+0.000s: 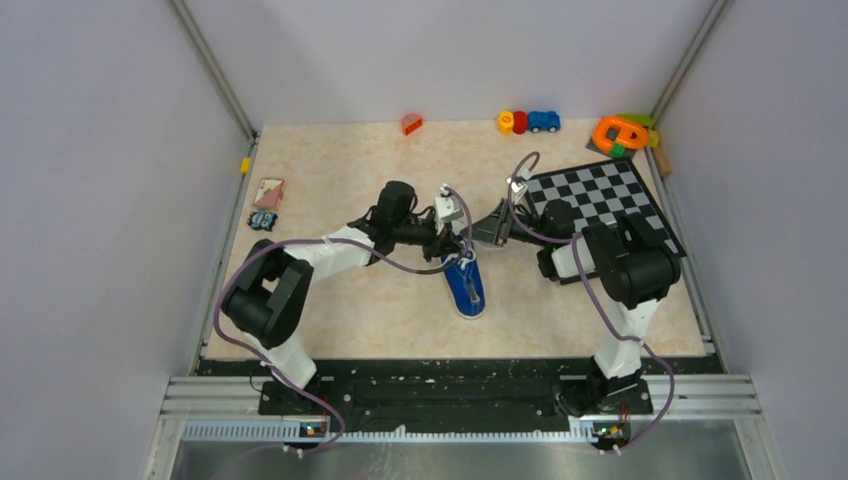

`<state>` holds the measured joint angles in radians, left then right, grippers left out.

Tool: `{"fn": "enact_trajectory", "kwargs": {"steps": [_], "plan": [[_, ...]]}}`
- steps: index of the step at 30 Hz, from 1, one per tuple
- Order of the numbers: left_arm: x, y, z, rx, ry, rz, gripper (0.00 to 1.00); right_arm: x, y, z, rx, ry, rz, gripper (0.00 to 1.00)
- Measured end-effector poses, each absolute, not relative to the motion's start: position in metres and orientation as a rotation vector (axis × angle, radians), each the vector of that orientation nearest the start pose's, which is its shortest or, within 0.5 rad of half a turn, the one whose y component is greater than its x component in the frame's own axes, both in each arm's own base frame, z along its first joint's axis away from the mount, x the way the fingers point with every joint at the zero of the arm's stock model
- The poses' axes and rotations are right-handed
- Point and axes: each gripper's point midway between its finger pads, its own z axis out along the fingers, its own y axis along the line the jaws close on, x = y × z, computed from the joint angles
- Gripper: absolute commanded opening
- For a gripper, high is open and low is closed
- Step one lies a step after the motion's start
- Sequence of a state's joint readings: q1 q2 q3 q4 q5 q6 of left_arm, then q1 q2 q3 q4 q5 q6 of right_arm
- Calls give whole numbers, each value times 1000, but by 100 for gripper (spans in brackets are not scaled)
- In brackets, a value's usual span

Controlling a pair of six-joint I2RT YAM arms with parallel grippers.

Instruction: Tie the shoes

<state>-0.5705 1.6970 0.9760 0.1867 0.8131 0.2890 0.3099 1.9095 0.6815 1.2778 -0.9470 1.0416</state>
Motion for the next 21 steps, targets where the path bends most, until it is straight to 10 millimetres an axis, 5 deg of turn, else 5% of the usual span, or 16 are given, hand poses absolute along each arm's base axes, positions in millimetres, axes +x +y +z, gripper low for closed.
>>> {"fn": "enact_trajectory", "kwargs": {"steps": [21], "plan": [[306, -338, 116, 1315, 1646, -1017, 0, 321, 276, 135, -245, 1821, 1751, 33]]}}
